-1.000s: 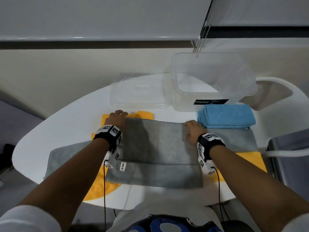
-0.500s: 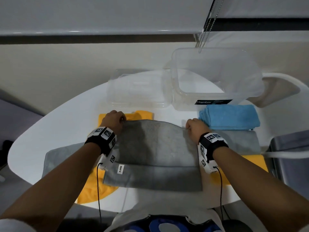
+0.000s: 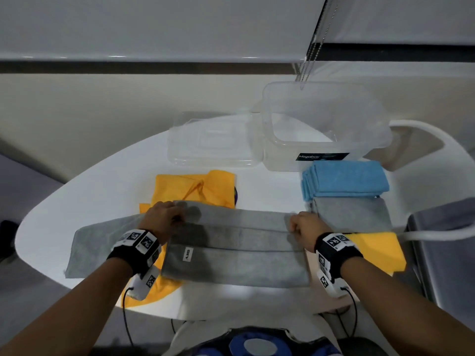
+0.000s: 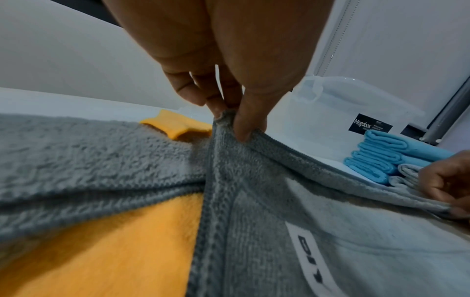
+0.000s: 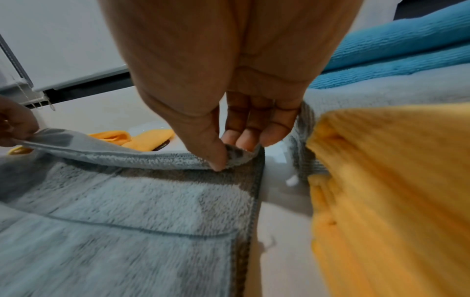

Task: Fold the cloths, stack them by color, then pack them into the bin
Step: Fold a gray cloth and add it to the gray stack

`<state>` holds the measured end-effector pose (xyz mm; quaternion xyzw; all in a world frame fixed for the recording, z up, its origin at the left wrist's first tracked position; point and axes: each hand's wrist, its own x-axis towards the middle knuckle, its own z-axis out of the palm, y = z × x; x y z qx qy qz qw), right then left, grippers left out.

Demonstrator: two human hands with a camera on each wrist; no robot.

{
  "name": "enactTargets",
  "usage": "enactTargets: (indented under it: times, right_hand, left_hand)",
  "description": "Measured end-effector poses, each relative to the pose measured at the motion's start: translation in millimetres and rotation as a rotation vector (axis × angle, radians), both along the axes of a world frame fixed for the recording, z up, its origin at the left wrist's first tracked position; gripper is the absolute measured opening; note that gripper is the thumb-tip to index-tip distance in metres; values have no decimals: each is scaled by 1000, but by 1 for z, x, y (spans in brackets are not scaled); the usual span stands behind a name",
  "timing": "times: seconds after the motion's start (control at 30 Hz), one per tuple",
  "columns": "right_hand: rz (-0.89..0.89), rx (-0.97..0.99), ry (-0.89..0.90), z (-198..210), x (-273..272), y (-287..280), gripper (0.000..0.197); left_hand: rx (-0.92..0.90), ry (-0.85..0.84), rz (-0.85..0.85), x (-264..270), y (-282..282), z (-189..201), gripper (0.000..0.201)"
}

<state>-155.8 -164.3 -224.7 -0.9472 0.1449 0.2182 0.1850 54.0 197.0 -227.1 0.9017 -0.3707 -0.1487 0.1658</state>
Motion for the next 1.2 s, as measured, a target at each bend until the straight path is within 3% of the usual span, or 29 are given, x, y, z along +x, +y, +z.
enactTargets:
  times: [0.27, 0.57, 0.7, 0.77, 0.93, 1.07, 1.2]
  right_hand:
    - [33, -8, 80, 9, -14, 16, 12]
    - [24, -28, 135, 1, -24, 22, 30]
    - [44, -51, 175, 1, -23, 26, 20]
    - [73, -78, 137, 1, -23, 31, 12]
    - [114, 5, -12, -13, -30, 52, 42]
    - [169, 1, 40, -20, -34, 55, 28]
    - [173, -9, 57, -20, -36, 52, 19]
  left_hand:
    - [35, -31, -40, -23, 12, 6, 9]
    - [108, 13, -74, -22, 27, -23, 15]
    - [181, -17, -96, -28, 24, -17, 20]
    - [207, -53, -100, -33, 22, -16, 38]
    - [273, -49, -106, -55, -1, -12, 43]
    - [466, -25, -167, -62, -8, -21, 46]
    - [501, -8, -106, -62, -2, -25, 41]
